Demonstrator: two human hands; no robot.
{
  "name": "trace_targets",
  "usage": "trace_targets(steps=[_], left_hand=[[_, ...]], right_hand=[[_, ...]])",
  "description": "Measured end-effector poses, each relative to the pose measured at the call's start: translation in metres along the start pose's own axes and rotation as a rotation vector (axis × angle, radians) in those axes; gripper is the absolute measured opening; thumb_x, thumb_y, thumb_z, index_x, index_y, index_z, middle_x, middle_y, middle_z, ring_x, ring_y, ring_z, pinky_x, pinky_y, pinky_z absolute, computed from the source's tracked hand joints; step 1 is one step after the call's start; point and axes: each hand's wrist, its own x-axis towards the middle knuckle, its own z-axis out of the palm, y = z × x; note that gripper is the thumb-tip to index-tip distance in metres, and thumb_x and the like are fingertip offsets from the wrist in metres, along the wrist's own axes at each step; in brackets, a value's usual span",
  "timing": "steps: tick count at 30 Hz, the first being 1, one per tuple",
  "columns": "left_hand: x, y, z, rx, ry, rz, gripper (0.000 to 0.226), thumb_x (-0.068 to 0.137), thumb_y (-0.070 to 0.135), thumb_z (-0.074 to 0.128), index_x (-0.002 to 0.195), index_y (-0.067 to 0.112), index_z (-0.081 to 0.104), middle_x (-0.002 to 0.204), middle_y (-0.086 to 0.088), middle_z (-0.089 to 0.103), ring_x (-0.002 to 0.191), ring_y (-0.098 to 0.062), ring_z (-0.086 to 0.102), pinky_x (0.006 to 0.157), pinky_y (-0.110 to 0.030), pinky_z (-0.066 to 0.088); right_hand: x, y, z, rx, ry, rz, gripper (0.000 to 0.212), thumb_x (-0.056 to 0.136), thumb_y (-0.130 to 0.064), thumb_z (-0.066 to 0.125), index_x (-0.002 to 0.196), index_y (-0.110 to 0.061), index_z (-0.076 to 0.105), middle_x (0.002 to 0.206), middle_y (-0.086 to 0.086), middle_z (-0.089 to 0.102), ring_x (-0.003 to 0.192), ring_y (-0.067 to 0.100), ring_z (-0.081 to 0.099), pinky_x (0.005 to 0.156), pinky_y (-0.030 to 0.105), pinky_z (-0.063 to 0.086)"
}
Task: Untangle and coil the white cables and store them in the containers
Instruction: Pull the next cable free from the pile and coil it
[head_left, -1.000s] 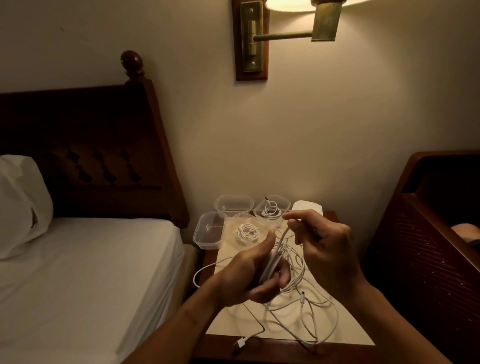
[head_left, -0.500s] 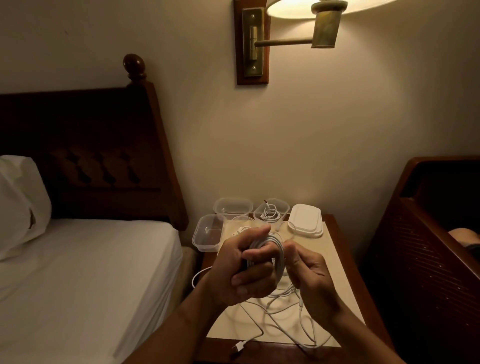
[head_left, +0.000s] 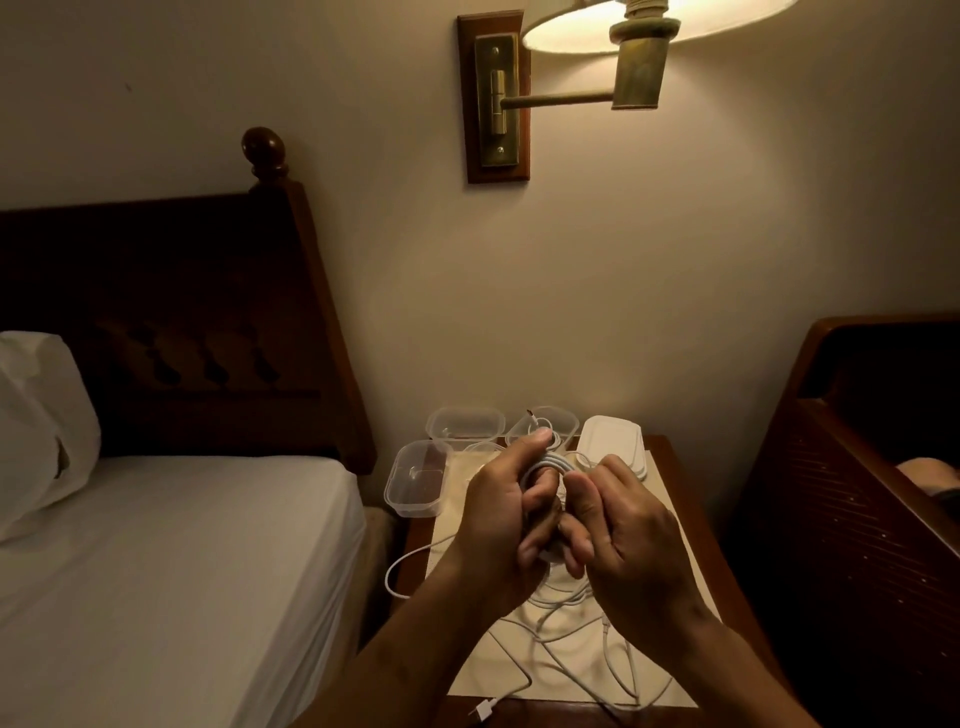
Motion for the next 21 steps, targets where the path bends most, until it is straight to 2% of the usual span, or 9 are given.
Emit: trace_targets(steps=[5, 9, 11, 14, 16, 18, 21], left_hand=[[-0.006, 0.002, 0.014, 0.046, 0.204, 0.118, 0.059, 0.098, 0.037, 0.060, 0.047, 0.014, 0.040, 0.035, -0.005, 0.035, 0.033, -0.020, 0.049, 0.042, -0.024, 0.041], [-0.007, 0.004, 0.018, 0.119, 0.317, 0.200, 0.048, 0.096, 0.031, 0.066, 0.056, 0.010, 0.050, 0.040, -0.004, 0.040, 0.034, -0.020, 0.048, 0.041, -0.024, 0.040], [-0.009, 0.007, 0.017, 0.129, 0.317, 0.203, 0.046, 0.095, 0.034, 0.068, 0.059, 0.011, 0.051, 0.044, -0.002, 0.039, 0.034, -0.016, 0.044, 0.040, -0.023, 0.034], [-0.008, 0.012, 0.014, 0.079, 0.236, 0.068, 0.052, 0.098, 0.042, 0.061, 0.054, 0.018, 0.045, 0.049, 0.001, 0.029, 0.039, -0.010, 0.029, 0.041, -0.023, 0.023], [-0.006, 0.013, 0.011, 0.087, 0.206, 0.014, 0.052, 0.100, 0.040, 0.058, 0.053, 0.021, 0.046, 0.051, 0.002, 0.026, 0.041, -0.009, 0.024, 0.041, -0.022, 0.021], [-0.005, 0.014, 0.009, 0.108, 0.193, 0.025, 0.053, 0.101, 0.033, 0.057, 0.050, 0.023, 0.044, 0.050, 0.002, 0.025, 0.039, -0.009, 0.022, 0.038, -0.020, 0.019], [-0.006, 0.016, 0.009, 0.091, 0.190, 0.058, 0.053, 0.101, 0.025, 0.056, 0.049, 0.023, 0.044, 0.047, 0.003, 0.027, 0.035, -0.008, 0.023, 0.036, -0.017, 0.021]], right_hand=[[0.005, -0.008, -0.012, 0.003, -0.030, -0.033, 0.037, 0.104, -0.045, 0.032, 0.080, -0.026, 0.052, 0.078, -0.014, 0.046, 0.070, 0.015, 0.052, 0.054, 0.014, 0.038], [0.006, -0.011, -0.019, -0.036, -0.013, -0.046, 0.038, 0.103, -0.044, 0.033, 0.081, -0.022, 0.056, 0.079, -0.015, 0.047, 0.074, 0.011, 0.054, 0.055, 0.012, 0.041], [0.006, -0.012, -0.021, -0.079, 0.000, -0.075, 0.037, 0.103, -0.043, 0.034, 0.081, -0.022, 0.055, 0.078, -0.015, 0.046, 0.074, 0.010, 0.053, 0.053, 0.010, 0.040], [0.005, -0.013, -0.022, -0.133, -0.012, -0.082, 0.036, 0.104, -0.043, 0.034, 0.081, -0.023, 0.052, 0.077, -0.017, 0.043, 0.070, 0.010, 0.051, 0.051, 0.011, 0.040], [0.002, -0.010, -0.020, -0.146, -0.040, -0.061, 0.037, 0.104, -0.044, 0.034, 0.082, -0.022, 0.055, 0.077, -0.016, 0.044, 0.070, 0.011, 0.052, 0.051, 0.012, 0.039], [-0.001, -0.010, -0.019, -0.041, -0.087, -0.019, 0.038, 0.104, -0.044, 0.034, 0.083, -0.022, 0.057, 0.078, -0.013, 0.048, 0.072, 0.013, 0.054, 0.053, 0.012, 0.039], [-0.004, -0.009, -0.027, 0.266, -0.199, 0.055, 0.032, 0.103, -0.030, 0.039, 0.089, -0.015, 0.064, 0.085, -0.007, 0.057, 0.078, 0.018, 0.055, 0.063, 0.017, 0.042]])
